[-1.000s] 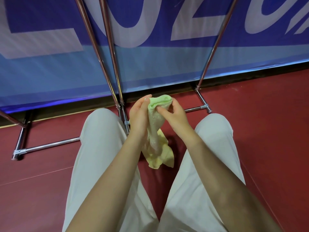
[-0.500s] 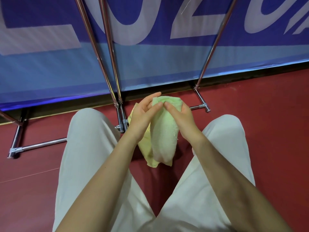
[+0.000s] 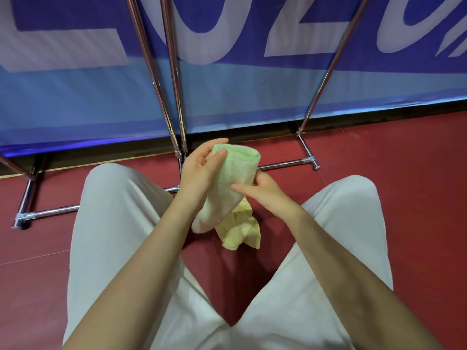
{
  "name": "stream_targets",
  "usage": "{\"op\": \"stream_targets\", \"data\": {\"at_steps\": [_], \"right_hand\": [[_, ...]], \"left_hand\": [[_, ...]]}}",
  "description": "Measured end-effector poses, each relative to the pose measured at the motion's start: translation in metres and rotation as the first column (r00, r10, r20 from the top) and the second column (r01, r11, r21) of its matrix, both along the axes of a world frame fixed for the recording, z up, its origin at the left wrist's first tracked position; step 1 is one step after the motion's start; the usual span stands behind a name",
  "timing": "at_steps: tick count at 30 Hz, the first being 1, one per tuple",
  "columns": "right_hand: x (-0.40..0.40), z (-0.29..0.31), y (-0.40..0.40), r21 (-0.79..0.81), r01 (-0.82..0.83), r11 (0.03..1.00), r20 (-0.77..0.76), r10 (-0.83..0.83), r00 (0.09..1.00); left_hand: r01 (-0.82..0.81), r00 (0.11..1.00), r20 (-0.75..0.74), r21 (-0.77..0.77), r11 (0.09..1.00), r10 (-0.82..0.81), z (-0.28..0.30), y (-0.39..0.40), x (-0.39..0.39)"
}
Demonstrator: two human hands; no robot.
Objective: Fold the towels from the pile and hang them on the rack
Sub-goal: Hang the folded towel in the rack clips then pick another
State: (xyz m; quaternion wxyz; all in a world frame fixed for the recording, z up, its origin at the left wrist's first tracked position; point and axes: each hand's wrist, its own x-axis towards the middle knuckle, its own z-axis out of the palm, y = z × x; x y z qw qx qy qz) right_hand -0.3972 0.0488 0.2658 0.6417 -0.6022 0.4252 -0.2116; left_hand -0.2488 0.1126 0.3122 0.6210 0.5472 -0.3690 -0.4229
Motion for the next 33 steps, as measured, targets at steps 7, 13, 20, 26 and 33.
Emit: {"op": "stream_targets", "data": {"at_steps": [7,13,20,26,33], "right_hand": [[0.025,-0.042,0.01,0.004,-0.043,0.999,-0.137,0.043,0.99],[0.034,-0.061,0.014,0.025,-0.041,0.999,-0.179,0.045,0.983],[0.027,-0.039,0.008,0.004,0.131,0.991,-0.121,-0.13,0.984],[0.003,-0.001,0.009,-0.134,0.157,0.978,-0.074,-0.168,0.983],[-0.029,0.066,-0.045,-0.359,0.128,0.924,-0.141,-0.19,0.972]], "left_hand": [[-0.139,0.985,-0.1,-0.01,0.99,0.138,0.008,0.006,0.016],[-0.258,0.961,-0.109,-0.023,0.966,0.254,0.01,0.006,0.029],[-0.478,0.844,-0.249,0.05,0.877,0.474,-0.007,-0.005,0.06],[-0.539,0.785,-0.282,0.126,0.833,0.551,-0.021,-0.012,0.077],[-0.37,0.922,-0.067,0.132,0.919,0.381,-0.005,-0.032,0.065]]}}
